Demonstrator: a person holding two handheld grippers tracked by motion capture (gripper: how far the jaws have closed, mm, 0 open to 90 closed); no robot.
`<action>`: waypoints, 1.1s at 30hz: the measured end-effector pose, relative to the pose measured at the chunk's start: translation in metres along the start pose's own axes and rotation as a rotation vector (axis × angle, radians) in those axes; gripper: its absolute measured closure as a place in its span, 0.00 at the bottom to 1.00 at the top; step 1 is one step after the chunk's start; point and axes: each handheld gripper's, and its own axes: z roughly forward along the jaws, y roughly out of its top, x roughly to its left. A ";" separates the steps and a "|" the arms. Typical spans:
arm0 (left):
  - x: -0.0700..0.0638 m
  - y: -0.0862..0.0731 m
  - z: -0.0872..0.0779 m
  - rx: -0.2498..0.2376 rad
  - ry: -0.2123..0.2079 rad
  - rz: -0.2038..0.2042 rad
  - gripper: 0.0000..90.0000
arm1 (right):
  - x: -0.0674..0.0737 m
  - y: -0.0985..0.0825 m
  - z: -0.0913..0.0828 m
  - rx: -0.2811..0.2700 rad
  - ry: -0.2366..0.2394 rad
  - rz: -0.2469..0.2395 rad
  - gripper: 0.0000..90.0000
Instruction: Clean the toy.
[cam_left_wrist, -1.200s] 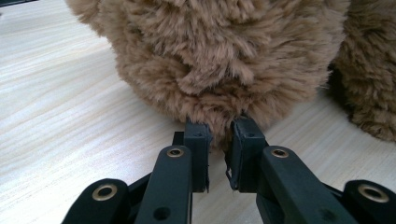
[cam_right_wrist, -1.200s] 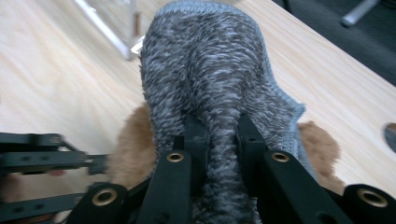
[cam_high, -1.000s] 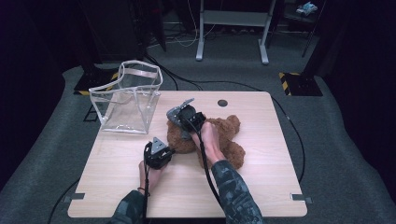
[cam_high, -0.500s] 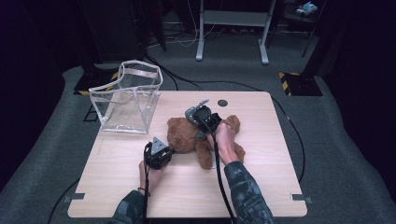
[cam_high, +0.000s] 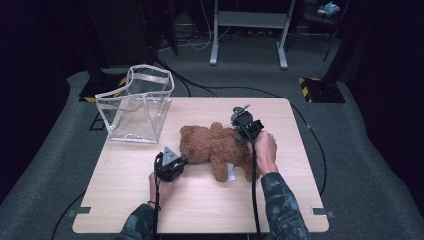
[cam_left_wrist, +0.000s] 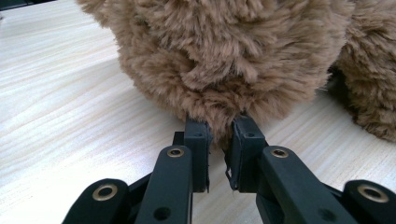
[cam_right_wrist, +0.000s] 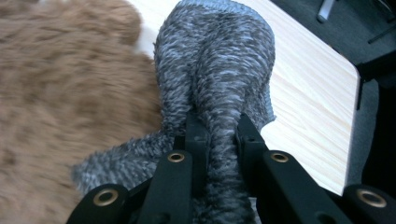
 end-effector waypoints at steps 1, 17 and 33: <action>0.000 0.000 0.000 0.001 0.002 -0.001 0.88 | -0.005 0.000 -0.003 -0.004 0.007 0.021 0.89; -0.001 0.000 0.000 -0.006 0.001 0.006 0.88 | 0.009 0.006 0.009 -0.067 0.149 0.063 0.89; 0.000 0.000 0.001 0.007 -0.004 0.000 0.89 | -0.031 -0.017 0.039 -0.011 0.149 0.207 0.89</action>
